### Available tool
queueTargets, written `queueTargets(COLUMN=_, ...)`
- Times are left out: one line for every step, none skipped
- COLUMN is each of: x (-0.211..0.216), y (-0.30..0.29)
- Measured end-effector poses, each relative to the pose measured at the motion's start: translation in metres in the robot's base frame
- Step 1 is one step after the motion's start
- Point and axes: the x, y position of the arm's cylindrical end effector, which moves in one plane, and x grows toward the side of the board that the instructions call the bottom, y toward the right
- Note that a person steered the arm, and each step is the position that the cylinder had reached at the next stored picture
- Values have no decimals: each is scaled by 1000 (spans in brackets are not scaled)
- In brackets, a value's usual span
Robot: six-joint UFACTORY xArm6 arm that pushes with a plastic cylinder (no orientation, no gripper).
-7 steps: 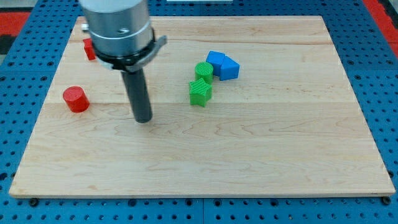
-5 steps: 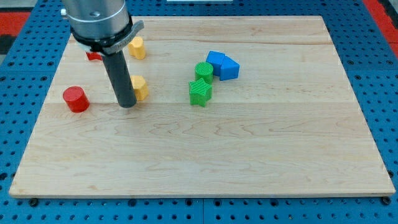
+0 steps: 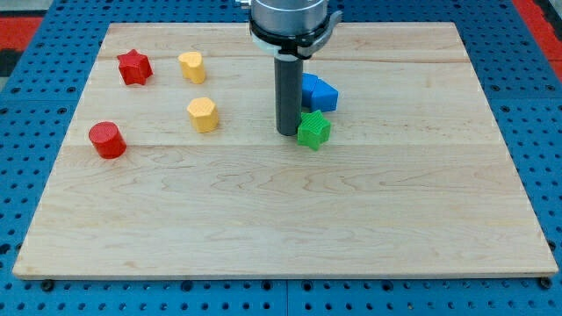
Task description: Move the green star closer to the blue triangle
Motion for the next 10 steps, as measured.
queueTargets(x=0, y=0)
queueTargets(x=0, y=3)
queueTargets(x=3, y=4)
queueTargets(x=18, y=4)
queueTargets(x=23, y=7)
queueTargets(x=22, y=22)
queueTargets(x=14, y=29)
queueTargets(x=5, y=30)
queueTargets(x=12, y=30)
queueTargets(x=43, y=35)
